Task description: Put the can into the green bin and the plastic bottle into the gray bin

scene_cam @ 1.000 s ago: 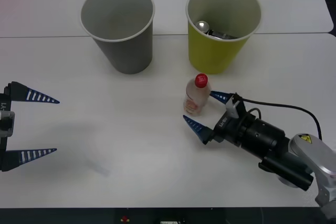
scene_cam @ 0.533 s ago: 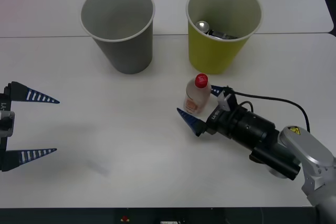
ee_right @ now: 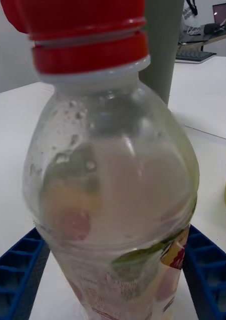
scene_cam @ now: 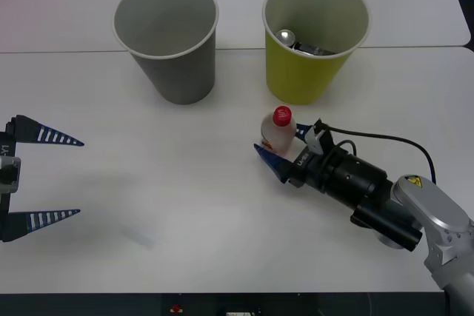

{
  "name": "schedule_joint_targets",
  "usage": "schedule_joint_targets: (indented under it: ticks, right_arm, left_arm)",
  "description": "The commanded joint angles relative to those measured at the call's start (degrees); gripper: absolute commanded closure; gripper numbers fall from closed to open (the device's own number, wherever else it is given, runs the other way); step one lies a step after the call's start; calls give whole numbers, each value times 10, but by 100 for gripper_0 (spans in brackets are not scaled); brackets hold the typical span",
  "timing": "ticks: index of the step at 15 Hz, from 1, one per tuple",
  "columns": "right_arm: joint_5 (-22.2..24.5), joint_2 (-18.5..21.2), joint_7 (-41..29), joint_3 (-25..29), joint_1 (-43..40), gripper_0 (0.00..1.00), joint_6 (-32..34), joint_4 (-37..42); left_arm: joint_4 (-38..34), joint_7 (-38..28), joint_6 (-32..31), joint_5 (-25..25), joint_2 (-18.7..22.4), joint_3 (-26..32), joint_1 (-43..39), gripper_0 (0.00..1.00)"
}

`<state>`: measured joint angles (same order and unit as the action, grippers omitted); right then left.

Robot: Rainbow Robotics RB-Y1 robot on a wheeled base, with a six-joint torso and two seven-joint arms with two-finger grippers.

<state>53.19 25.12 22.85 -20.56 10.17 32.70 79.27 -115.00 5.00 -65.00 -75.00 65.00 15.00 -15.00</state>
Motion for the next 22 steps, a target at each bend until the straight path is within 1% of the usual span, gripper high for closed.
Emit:
schedule_joint_targets:
  ticks: [1, 5, 8, 11, 12, 13, 15, 17, 18, 20, 21, 22]
  right_arm:
    - [0, 0, 0, 0, 0, 100, 0, 0]
    - [-1, 5, -3, 0, 2, 100, 22, 0]
    - [-24, 24, -10, 1, 1, 100, 55, 0]
    - [-36, 45, -23, 1, 0, 100, 87, 6]
    - [-36, 53, -36, 1, -2, 100, 87, 17]
    - [-29, 64, -67, 1, -9, 100, 87, 37]
    - [11, 79, -130, 11, -23, 100, 85, 84]
    - [77, 91, -221, 34, -46, 100, 85, 144]
    - [123, 95, -281, 48, -58, 100, 86, 181]
    - [197, 101, -381, 68, -74, 100, 87, 240]
    - [248, 105, -458, 81, -83, 100, 91, 280]
    - [286, 105, -516, 90, -89, 100, 98, 308]
  left_arm:
    - [0, 0, 0, 0, 0, 0, 0, 0]
    - [0, 0, 0, 0, 0, 0, 0, 0]
    - [0, 0, 0, 0, 0, 0, 0, 0]
    - [0, 0, 0, 0, 0, 0, 0, 0]
    - [0, 0, 0, 0, 0, 0, 0, 0]
    - [0, 0, 0, 0, 0, 0, 0, 0]
    - [0, 0, 0, 0, 0, 0, 0, 0]
    - [0, 0, 0, 0, 0, 0, 0, 0]
    - [0, 0, 0, 0, 0, 0, 0, 0]
    - [0, 0, 0, 0, 0, 0, 0, 0]
    - [0, 0, 0, 0, 0, 0, 0, 0]
    - [0, 0, 0, 0, 0, 0, 0, 0]
